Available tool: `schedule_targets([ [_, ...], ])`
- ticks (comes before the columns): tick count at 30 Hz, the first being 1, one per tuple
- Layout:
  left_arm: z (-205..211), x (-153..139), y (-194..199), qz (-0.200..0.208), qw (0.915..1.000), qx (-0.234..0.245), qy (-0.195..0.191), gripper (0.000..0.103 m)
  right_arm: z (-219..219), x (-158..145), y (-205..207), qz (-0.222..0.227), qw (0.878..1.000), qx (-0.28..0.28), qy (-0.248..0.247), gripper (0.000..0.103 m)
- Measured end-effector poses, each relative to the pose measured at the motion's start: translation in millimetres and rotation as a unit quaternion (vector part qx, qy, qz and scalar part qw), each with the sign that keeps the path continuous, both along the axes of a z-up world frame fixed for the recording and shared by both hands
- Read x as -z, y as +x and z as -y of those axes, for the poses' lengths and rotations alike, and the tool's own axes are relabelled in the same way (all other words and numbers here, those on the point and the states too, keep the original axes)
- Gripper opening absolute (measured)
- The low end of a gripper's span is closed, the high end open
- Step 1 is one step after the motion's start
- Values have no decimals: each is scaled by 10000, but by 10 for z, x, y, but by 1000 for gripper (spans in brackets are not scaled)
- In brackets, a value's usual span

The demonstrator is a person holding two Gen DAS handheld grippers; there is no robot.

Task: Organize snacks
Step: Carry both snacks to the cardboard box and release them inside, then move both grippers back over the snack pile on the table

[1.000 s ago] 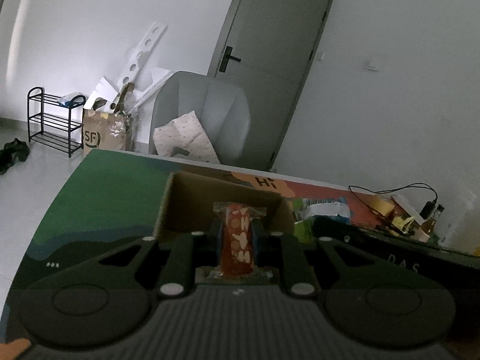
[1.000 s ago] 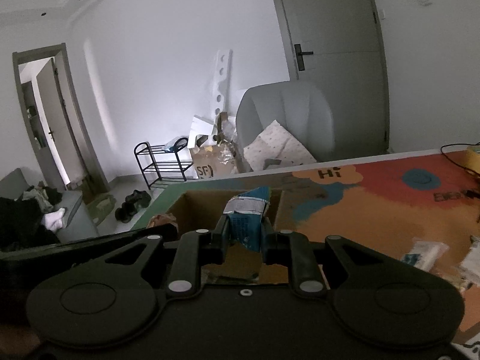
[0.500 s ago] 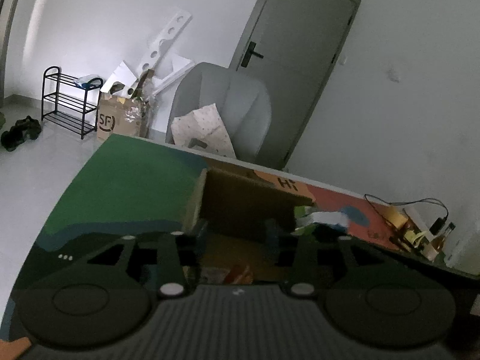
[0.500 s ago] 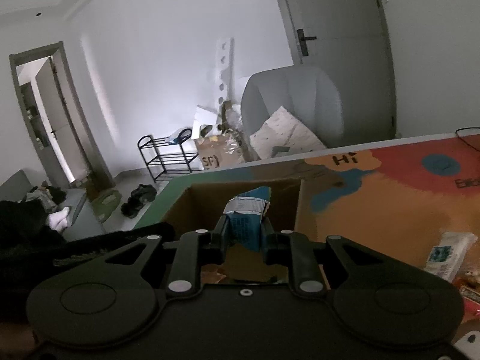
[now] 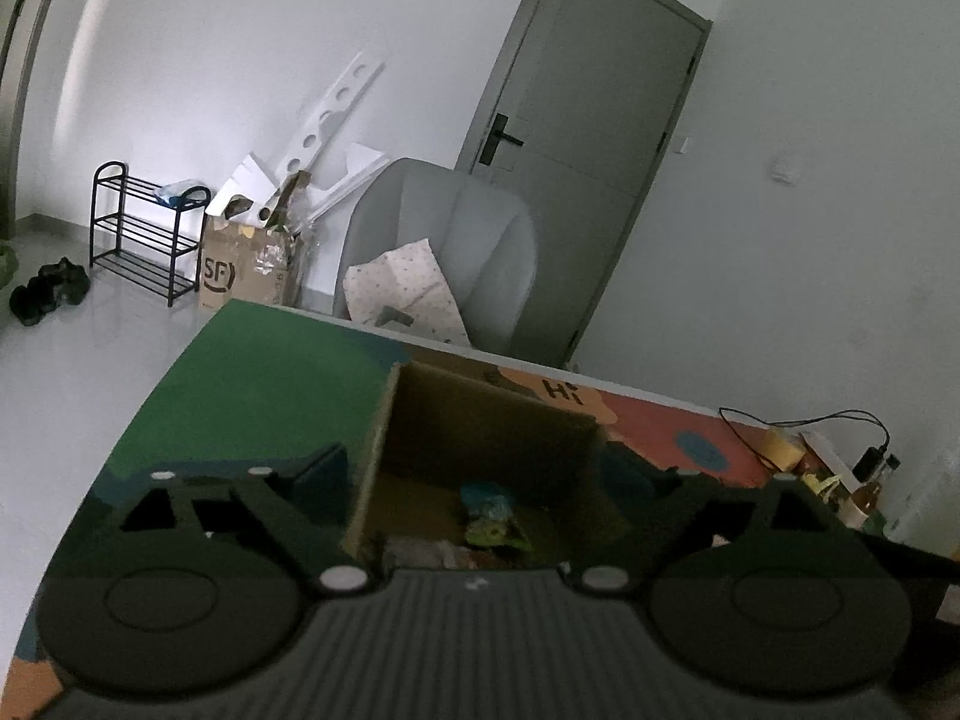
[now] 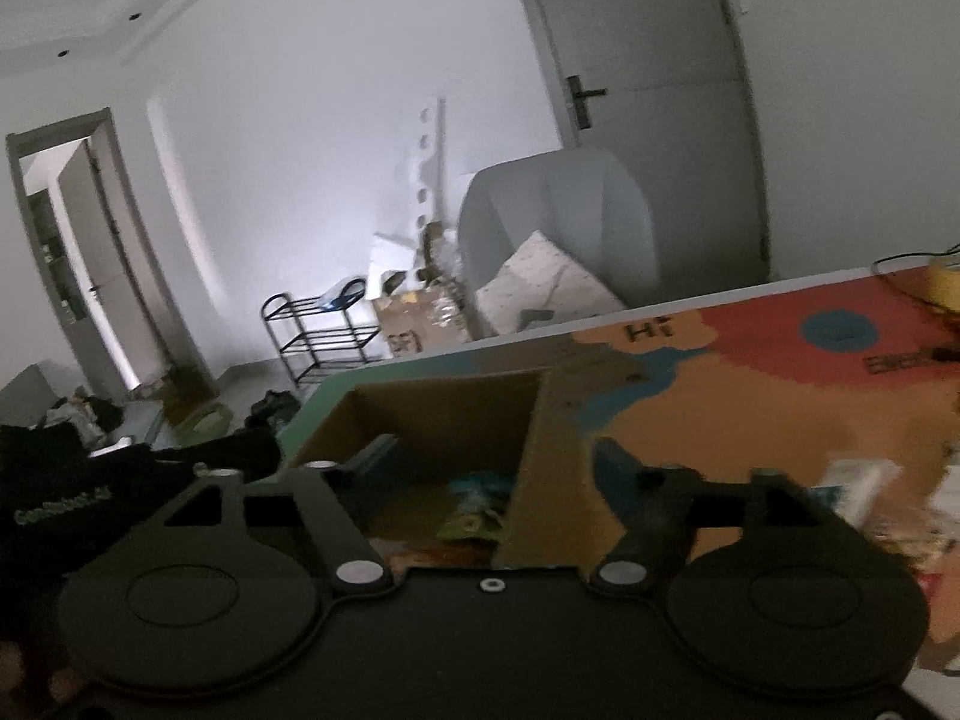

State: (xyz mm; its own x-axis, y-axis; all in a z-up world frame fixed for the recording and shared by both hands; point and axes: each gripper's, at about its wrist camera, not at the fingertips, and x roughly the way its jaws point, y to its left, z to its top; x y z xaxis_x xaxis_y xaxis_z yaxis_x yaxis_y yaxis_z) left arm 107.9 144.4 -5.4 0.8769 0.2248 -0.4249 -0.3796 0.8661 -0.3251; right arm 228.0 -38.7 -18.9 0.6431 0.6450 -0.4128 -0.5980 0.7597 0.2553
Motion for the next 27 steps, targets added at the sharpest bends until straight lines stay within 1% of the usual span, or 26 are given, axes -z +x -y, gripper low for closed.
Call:
schedule_targets([
  [2, 51, -8, -11, 7, 10000, -18, -18, 96, 117, -26, -11, 29, 10000, 91, 6, 84],
  [4, 127, -17, -25, 50, 10000, -6, -7, 98, 251, -59, -24, 102, 9997, 210, 26, 98],
  [6, 198, -26, -15, 94, 9999, 39, 27, 99, 408, -91, -55, 241, 9990, 372, 55, 103],
  [11, 453, -50, 63, 96, 9994, 304, 104, 99, 755, -124, -46, 329, 9974, 639, -6, 103],
  [16, 765, -66, 146, 85, 9977, 634, 225, 99, 1029, -114, -52, 471, 9940, 967, -184, 103],
  [22, 1051, -55, 204, 55, 9959, 872, 218, 99, 1283, -60, -47, 420, 9910, 1227, -341, 103],
  [27, 1230, -18, 301, -50, 9938, 1079, 258, 99, 1495, 7, -29, 368, 9878, 1460, -409, 103],
])
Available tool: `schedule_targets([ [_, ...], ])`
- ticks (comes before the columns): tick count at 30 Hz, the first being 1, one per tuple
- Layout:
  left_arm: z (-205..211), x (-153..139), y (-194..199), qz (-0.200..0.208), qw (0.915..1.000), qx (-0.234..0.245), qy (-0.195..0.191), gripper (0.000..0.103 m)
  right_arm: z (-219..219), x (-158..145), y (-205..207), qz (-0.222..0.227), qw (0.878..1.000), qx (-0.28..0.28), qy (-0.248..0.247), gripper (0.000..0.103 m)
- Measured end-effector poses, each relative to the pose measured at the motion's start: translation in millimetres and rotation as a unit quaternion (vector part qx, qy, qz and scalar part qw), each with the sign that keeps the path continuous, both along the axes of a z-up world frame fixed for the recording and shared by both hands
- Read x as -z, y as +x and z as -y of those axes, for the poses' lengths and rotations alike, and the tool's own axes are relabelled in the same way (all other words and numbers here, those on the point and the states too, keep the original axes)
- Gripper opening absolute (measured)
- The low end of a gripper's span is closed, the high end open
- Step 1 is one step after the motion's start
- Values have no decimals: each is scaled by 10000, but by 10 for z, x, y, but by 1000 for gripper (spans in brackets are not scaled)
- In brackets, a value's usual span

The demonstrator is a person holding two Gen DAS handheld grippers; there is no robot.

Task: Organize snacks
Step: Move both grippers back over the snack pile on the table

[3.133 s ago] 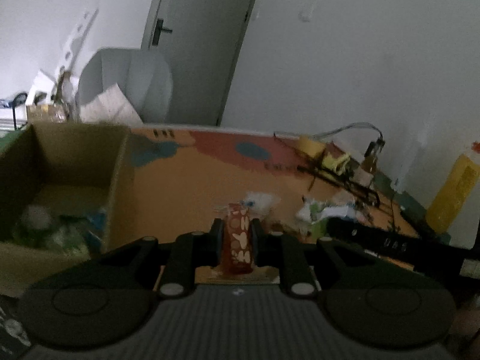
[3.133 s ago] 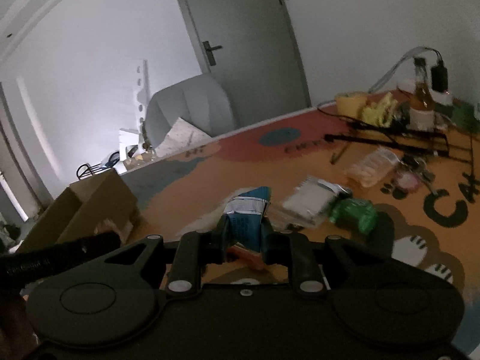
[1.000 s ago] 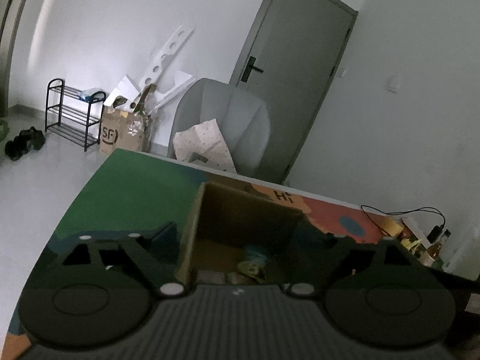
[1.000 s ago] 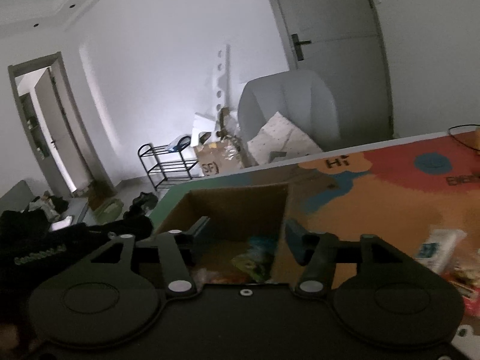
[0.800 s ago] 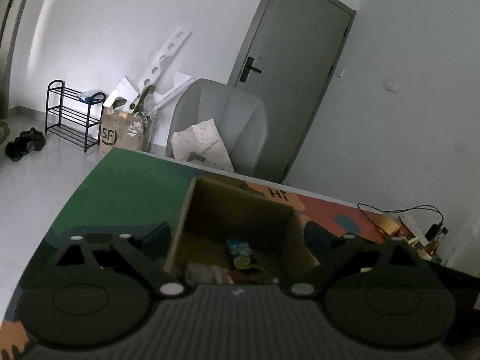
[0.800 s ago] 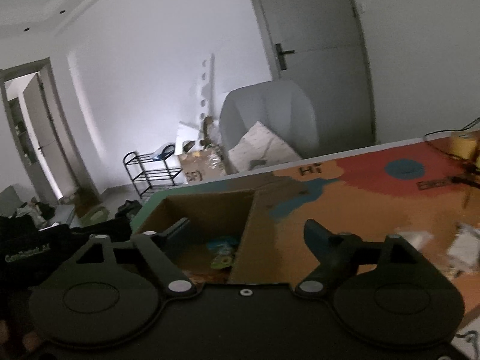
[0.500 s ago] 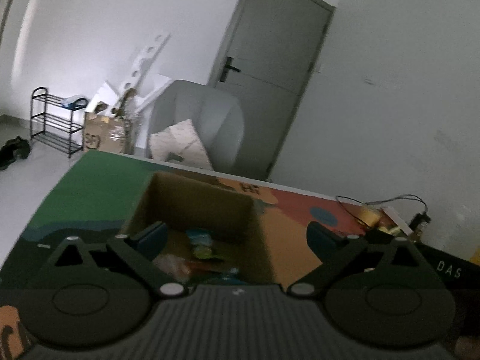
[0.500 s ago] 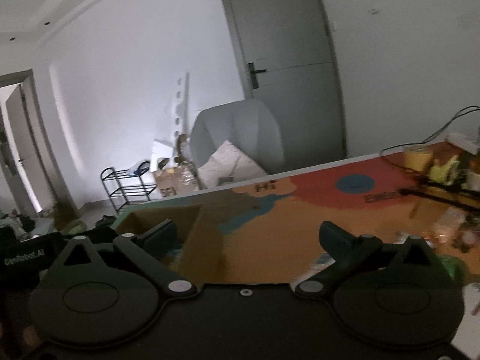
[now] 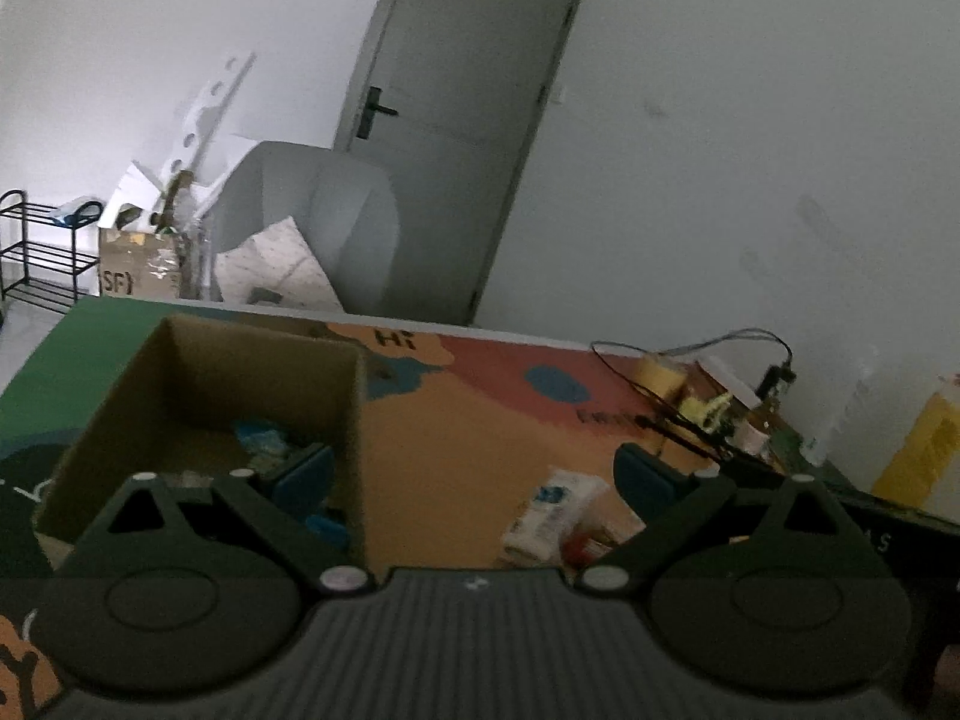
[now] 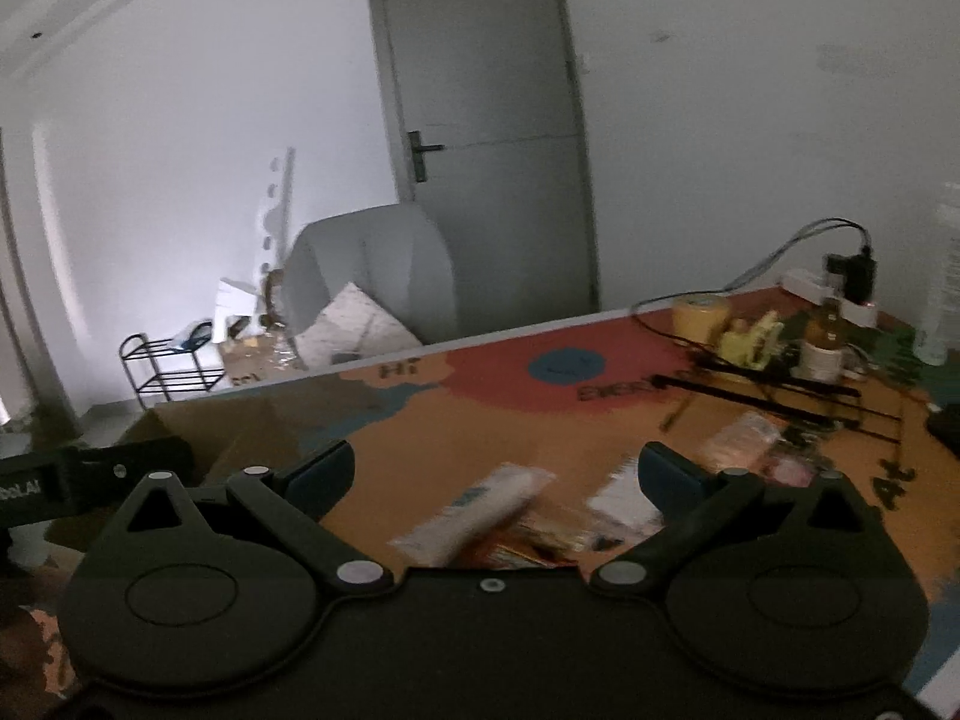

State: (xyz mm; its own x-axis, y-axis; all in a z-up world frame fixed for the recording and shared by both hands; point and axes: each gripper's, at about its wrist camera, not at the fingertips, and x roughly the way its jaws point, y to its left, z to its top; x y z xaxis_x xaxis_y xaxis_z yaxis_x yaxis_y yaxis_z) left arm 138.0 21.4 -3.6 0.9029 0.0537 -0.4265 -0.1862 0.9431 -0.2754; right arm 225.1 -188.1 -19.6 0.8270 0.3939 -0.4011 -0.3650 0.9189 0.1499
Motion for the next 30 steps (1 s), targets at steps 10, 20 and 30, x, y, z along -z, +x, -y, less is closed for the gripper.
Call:
schedule_targets([
  [10, 240, 175, 199, -148, 9993, 319, -157, 99, 365, 187, 84, -268, 9992, 278, 60, 103],
  [20, 456, 310, 510, -238, 9981, 570, -59, 96, 673, 407, 310, -430, 9967, 645, 234, 98],
  [30, 575, 553, 913, -527, 9964, 666, -47, 73, 794, 638, 617, -759, 9934, 784, 341, 84],
])
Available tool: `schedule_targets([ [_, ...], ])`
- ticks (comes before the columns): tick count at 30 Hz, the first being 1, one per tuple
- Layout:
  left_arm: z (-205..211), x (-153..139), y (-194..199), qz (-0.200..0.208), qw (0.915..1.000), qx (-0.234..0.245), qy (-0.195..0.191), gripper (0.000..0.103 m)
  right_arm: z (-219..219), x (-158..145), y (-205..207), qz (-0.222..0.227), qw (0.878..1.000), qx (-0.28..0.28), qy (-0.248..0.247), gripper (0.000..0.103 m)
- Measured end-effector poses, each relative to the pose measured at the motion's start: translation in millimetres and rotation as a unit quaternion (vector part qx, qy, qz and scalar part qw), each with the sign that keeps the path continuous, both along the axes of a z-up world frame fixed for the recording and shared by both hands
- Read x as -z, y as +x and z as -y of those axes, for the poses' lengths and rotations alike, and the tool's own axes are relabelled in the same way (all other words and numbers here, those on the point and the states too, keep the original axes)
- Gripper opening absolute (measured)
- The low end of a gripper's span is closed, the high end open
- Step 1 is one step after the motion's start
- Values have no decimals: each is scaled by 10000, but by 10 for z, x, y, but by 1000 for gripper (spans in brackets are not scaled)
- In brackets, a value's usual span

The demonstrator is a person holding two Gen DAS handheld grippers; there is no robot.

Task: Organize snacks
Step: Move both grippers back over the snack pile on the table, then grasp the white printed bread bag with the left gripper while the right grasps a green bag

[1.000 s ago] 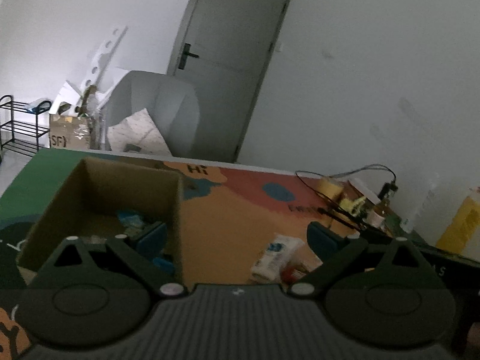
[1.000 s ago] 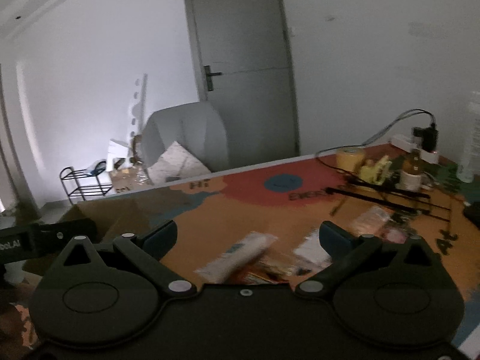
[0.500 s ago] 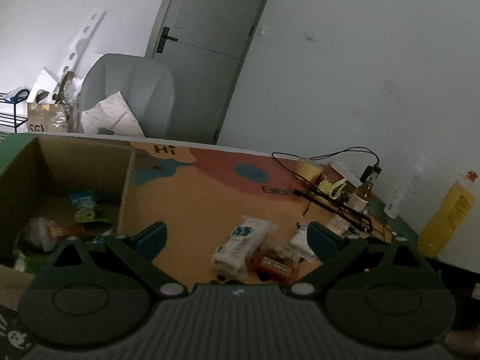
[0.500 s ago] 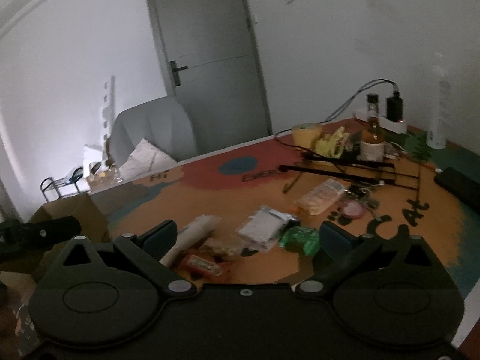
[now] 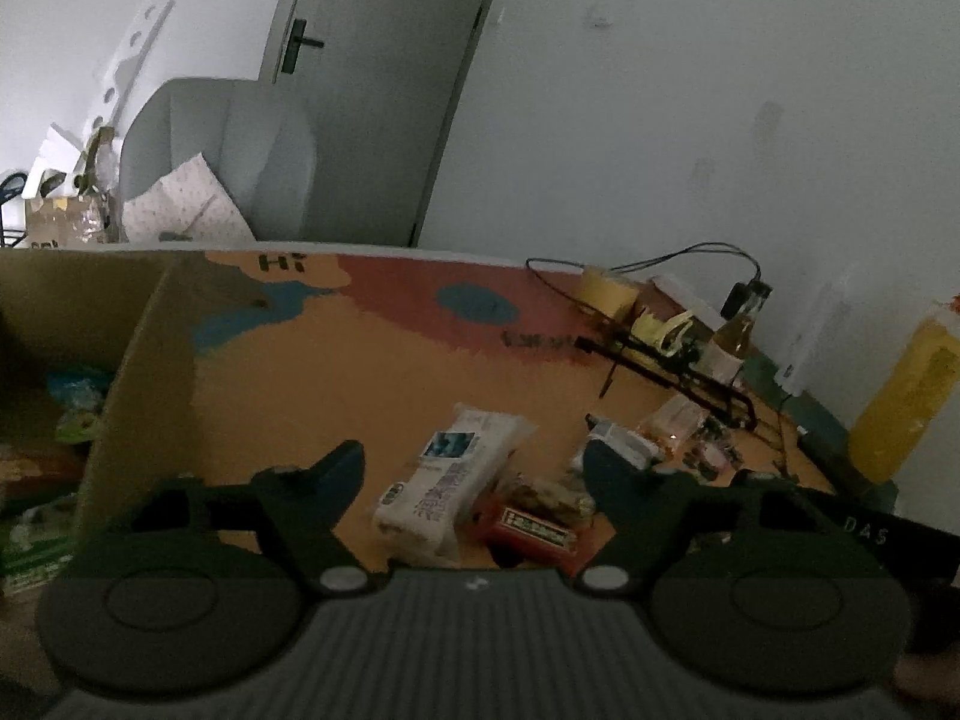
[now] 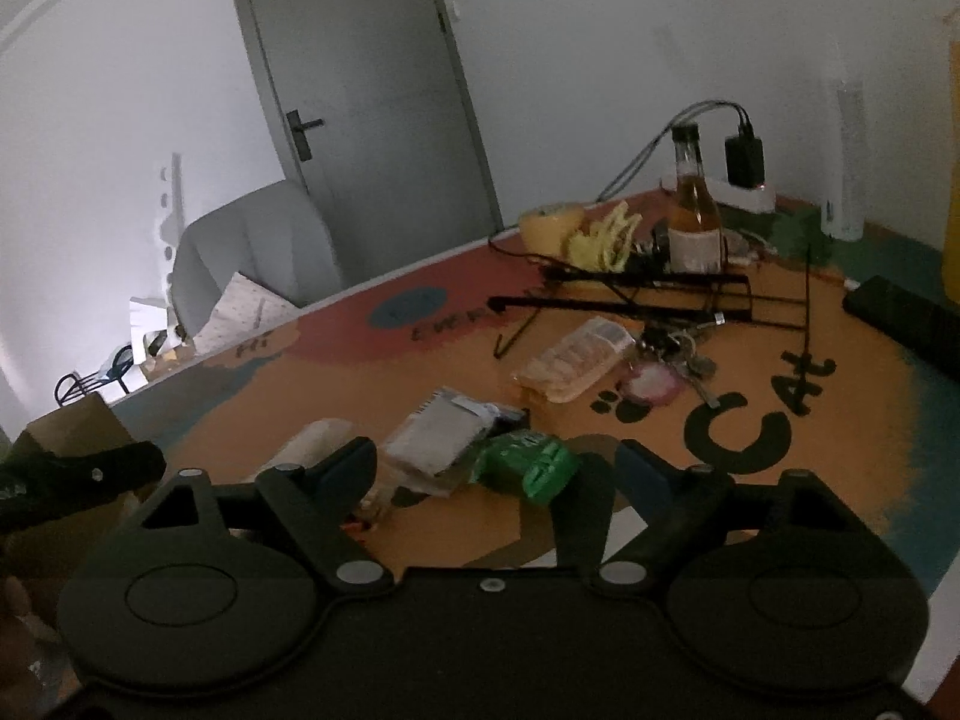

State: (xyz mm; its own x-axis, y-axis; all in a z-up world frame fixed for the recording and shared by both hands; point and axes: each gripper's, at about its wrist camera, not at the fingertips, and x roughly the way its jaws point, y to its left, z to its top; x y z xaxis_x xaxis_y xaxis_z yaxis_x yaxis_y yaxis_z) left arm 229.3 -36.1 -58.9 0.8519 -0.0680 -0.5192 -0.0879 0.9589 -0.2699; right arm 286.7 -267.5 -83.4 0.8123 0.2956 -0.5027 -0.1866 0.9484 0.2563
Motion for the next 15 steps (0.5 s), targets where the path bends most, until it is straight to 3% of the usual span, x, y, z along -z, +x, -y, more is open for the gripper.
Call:
schedule_targets([
  [9, -10, 219, 384, -343, 9994, 7, 109, 62, -6, 195, 361, -253, 9996, 103, 79, 79],
  [15, -52, 435, 627, -641, 9978, -1, 147, 59, -41, 340, 573, -429, 9987, 260, 58, 75],
])
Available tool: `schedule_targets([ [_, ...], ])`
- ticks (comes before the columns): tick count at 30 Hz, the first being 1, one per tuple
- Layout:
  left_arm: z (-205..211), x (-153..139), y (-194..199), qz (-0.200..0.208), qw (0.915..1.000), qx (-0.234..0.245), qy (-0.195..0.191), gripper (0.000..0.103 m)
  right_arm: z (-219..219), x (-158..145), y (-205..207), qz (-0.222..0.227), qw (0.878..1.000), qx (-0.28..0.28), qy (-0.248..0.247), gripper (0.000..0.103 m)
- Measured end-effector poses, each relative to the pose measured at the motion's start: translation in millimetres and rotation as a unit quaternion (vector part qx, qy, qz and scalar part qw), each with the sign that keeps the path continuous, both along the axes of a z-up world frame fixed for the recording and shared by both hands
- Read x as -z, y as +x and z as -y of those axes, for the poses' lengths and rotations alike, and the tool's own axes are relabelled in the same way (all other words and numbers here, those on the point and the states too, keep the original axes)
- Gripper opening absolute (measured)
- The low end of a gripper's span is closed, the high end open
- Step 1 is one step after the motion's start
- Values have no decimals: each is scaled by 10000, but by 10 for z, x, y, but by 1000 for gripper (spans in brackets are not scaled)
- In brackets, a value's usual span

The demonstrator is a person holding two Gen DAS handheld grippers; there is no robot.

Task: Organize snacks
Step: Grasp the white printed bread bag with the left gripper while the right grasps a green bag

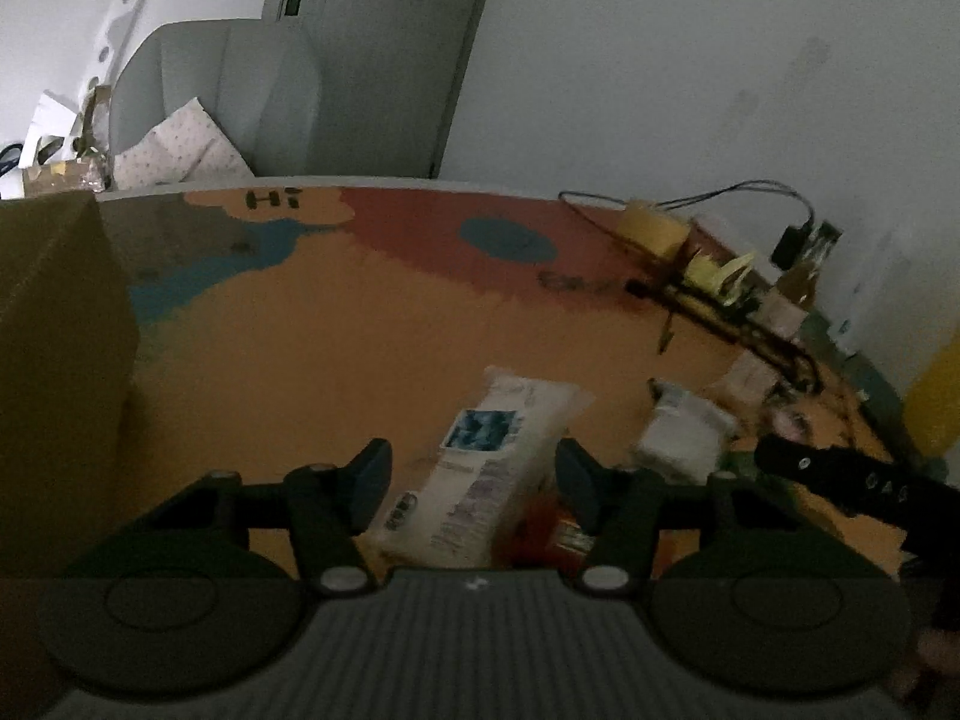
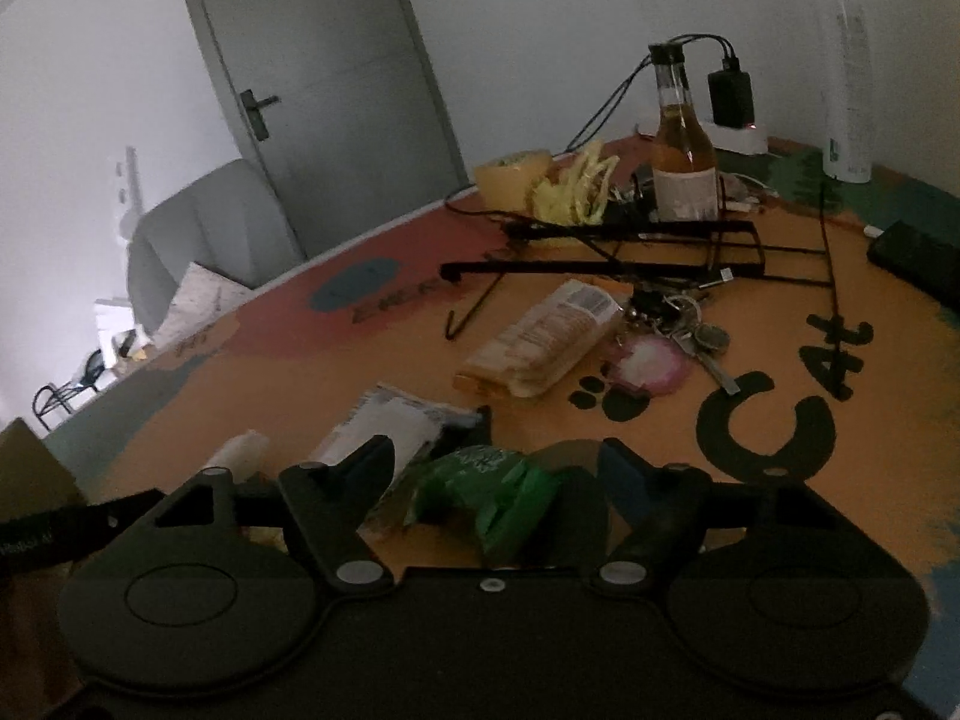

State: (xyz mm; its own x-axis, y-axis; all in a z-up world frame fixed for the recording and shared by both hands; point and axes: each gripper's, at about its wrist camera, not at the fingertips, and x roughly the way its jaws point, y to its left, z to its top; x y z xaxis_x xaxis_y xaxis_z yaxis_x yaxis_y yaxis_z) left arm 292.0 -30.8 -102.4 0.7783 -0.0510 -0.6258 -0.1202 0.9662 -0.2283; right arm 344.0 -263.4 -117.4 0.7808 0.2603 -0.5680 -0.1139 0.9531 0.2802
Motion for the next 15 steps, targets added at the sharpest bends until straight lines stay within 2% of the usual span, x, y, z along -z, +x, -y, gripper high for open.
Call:
schedule_targets([
  [3, -21, 72, 75, -68, 9999, 37, -129, 59, -3, 36, 32, -49, 10000, 26, -2, 75],
  [9, 41, 152, 150, -157, 9999, 65, -22, 59, -49, 75, 50, -94, 9995, -29, -307, 68],
  [11, 79, 157, 141, -160, 9998, 85, 92, 59, -56, 67, 29, -73, 9990, -15, -436, 61],
  [13, 98, 156, 125, -181, 9997, 63, 152, 53, -39, 67, 11, -55, 9989, -56, -456, 43],
  [15, 91, 155, 110, -199, 9997, 45, 157, 36, 5, 68, -3, -43, 9992, -101, -379, 40],
])
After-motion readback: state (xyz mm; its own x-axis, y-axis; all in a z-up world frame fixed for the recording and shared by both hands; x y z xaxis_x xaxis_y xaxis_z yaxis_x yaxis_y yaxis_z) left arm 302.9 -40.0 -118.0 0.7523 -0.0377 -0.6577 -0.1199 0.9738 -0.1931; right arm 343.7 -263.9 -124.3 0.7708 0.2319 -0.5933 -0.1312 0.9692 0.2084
